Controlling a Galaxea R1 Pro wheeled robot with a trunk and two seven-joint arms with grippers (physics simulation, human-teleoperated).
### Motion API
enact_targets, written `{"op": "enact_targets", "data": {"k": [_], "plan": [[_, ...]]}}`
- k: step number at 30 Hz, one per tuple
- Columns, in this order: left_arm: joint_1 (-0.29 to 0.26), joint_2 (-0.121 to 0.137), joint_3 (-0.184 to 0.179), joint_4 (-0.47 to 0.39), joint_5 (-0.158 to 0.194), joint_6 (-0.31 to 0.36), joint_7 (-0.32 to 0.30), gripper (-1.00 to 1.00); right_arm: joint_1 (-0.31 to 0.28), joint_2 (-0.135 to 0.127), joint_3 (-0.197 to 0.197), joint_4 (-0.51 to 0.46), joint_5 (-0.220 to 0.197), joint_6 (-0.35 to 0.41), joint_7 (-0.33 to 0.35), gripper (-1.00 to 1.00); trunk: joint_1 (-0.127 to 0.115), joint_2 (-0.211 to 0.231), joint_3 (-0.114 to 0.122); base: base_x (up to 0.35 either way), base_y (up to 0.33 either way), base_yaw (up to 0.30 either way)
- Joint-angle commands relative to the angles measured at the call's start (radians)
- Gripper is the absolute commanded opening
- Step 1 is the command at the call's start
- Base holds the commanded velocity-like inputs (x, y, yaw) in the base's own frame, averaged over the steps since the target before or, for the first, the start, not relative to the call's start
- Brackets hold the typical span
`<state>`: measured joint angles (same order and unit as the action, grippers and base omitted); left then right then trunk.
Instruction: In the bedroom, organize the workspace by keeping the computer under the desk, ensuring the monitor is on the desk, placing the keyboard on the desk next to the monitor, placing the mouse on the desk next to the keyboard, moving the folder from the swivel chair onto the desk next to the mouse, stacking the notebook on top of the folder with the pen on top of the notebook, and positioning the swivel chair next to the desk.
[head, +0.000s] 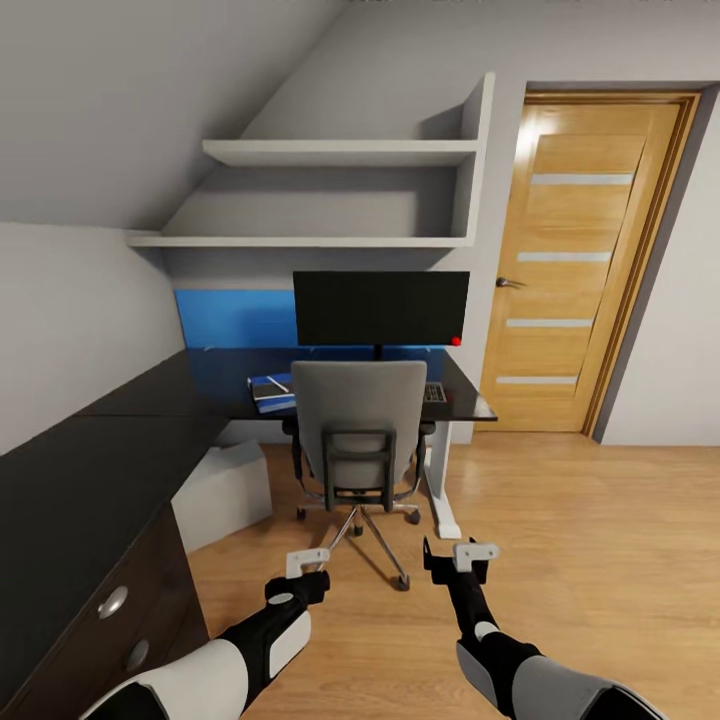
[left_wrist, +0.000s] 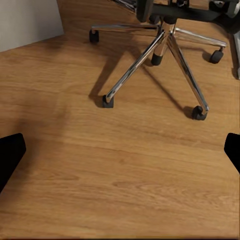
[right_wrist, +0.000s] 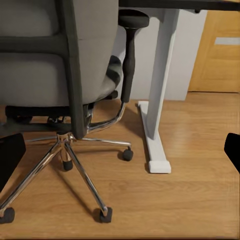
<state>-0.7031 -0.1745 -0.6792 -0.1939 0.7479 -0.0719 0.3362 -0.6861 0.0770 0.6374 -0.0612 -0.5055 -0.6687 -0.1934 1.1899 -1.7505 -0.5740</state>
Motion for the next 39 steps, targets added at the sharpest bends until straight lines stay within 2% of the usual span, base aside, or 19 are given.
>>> {"op": "enact_targets", "data": {"k": [1,15,17,19,21,22,24,25,27,28,31,34,39], "plan": [[-0.001,0.0,-0.01,0.003,0.01,-0.004,0.004,1.0,0.0,0.0,0.009,0.001,-0.004,-0.002,-0.006,1.0,-0.004,0.007,0.002,0.0,0.0,0.0],[-0.001,0.0,-0.01,0.008,0.011,-0.003,0.003,1.0,0.003,-0.013,0.009,0.004,-0.004,0.002,-0.007,1.0,-0.058,0.105,0.046,0.0,0.0,0.0],[-0.001,0.0,-0.01,0.008,0.011,-0.003,0.003,1.0,0.019,-0.009,0.01,0.025,-0.005,0.007,-0.007,1.0,-0.065,0.119,0.052,0.0,0.0,0.0],[-0.001,0.0,-0.01,0.008,0.011,-0.003,0.003,1.0,0.059,-0.007,0.011,0.055,-0.006,0.01,-0.008,1.0,-0.073,0.133,0.059,0.0,0.0,0.0],[-0.001,0.0,-0.01,0.008,0.011,-0.003,0.003,1.0,0.127,-0.009,0.009,0.07,-0.006,0.012,-0.009,1.0,-0.081,0.147,0.065,0.0,0.0,0.0],[0.0,0.0,-0.01,0.008,0.011,-0.003,0.003,1.0,0.187,-0.012,0.008,0.075,-0.006,0.012,-0.01,1.0,-0.085,0.154,0.068,0.0,0.0,0.0],[0.0,0.0,-0.01,0.008,0.011,-0.004,0.003,1.0,0.253,-0.018,0.007,0.078,-0.007,0.013,-0.011,1.0,-0.092,0.168,0.074,0.0,0.0,0.0],[0.0,0.0,-0.011,0.008,0.011,-0.004,0.003,1.0,0.32,-0.024,0.007,0.08,-0.007,0.013,-0.011,1.0,-0.096,0.175,0.077,0.0,0.0,0.0],[0.0,0.0,-0.011,0.008,0.011,-0.004,0.003,1.0,0.38,-0.029,0.007,0.082,-0.007,0.013,-0.01,1.0,-0.104,0.189,0.084,0.0,0.0,0.0],[-0.001,0.0,-0.011,0.008,0.011,-0.005,0.003,1.0,0.432,-0.032,0.007,0.083,-0.007,0.013,-0.01,1.0,-0.108,0.196,0.087,0.0,0.0,0.0],[-0.001,0.0,-0.011,0.008,0.011,-0.005,0.003,1.0,0.504,-0.034,0.008,0.084,-0.007,0.014,-0.009,1.0,-0.119,0.217,0.096,0.0,0.0,0.0],[-0.001,0.0,-0.011,0.008,0.011,-0.005,0.003,1.0,0.534,-0.035,0.007,0.082,-0.006,0.012,-0.009,1.0,-0.131,0.238,0.106,0.0,0.0,0.0],[-0.001,0.0,-0.011,0.008,0.011,-0.004,0.003,1.0,0.55,-0.034,0.005,0.077,-0.006,0.009,-0.009,1.0,-0.15,0.273,0.121,0.0,0.0,0.0]]}}
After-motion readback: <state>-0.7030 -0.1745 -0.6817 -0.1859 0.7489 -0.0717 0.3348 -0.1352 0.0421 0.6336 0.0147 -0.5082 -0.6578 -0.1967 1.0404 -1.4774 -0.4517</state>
